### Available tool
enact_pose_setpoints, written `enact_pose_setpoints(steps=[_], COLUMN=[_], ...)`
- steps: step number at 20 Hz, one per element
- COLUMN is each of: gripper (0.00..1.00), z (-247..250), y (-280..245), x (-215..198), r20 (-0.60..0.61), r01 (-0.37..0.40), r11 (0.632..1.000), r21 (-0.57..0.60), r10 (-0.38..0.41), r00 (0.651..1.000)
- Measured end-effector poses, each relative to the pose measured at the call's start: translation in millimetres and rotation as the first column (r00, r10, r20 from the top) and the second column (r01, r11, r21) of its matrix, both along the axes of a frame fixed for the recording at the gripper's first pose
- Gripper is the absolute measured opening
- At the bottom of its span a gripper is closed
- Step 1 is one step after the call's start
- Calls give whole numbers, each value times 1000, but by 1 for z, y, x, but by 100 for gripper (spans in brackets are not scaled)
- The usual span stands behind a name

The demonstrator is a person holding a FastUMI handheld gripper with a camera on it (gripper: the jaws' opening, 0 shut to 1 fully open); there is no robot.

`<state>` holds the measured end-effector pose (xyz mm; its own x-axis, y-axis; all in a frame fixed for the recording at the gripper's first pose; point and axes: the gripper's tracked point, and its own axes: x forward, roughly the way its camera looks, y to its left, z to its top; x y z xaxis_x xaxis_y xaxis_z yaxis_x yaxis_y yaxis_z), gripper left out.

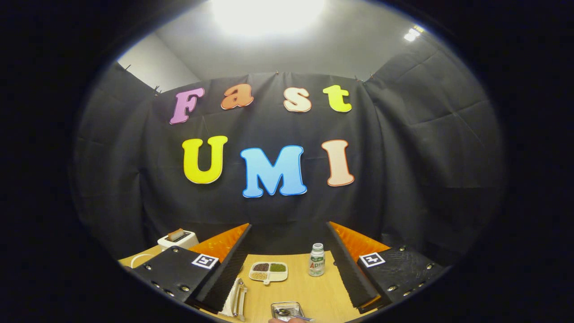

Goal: Take the plate from the dish rack, then take the spoon from the basket and place it into the plate.

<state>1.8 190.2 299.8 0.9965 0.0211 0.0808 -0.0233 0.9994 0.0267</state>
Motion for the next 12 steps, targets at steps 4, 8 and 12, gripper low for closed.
enact_pose_setpoints(steps=[4, 8, 12], gripper=[99, 99, 99], z=[0, -23, -40], y=[38, 76, 107], x=[15, 23, 29], r20=[-40, -143, -227], r01=[-60, -107, -147], r11=[998, 994, 988], r21=[7, 13, 40], r10=[60, 108, 152], r00=[997, 984, 962])
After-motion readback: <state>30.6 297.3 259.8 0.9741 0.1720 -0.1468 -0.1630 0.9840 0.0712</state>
